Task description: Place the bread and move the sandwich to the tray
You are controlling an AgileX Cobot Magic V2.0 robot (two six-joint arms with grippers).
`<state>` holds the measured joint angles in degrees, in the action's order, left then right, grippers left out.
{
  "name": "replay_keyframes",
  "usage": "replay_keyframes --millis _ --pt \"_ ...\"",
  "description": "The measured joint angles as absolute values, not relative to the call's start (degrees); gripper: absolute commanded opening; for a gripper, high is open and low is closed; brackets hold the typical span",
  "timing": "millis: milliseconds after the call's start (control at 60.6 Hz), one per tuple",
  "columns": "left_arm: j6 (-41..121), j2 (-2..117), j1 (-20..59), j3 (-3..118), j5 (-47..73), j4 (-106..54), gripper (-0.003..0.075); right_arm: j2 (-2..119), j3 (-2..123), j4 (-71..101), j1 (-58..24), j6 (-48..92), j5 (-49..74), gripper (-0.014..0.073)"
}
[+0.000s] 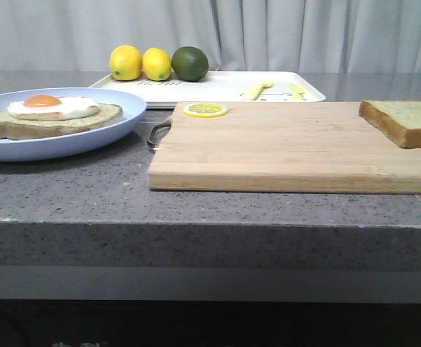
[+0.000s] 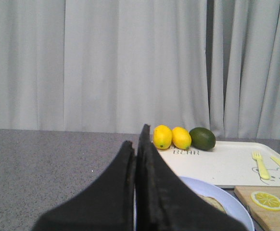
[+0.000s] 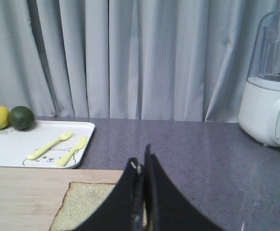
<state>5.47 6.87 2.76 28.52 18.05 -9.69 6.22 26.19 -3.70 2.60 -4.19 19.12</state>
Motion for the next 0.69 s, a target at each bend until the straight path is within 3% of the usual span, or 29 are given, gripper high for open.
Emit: replay_keyframes --millis 231,693 --pt "5.47 17.94 2.76 38.47 30.43 -9.61 -0.0018 15.47 35.38 -4.00 2.60 -4.19 30.81 -0.0068" --pt "5.47 26.15 2.76 39.32 33.39 -9.97 -0.0018 26.08 36.30 -4.00 2.60 -4.19 38.35 -0.0068"
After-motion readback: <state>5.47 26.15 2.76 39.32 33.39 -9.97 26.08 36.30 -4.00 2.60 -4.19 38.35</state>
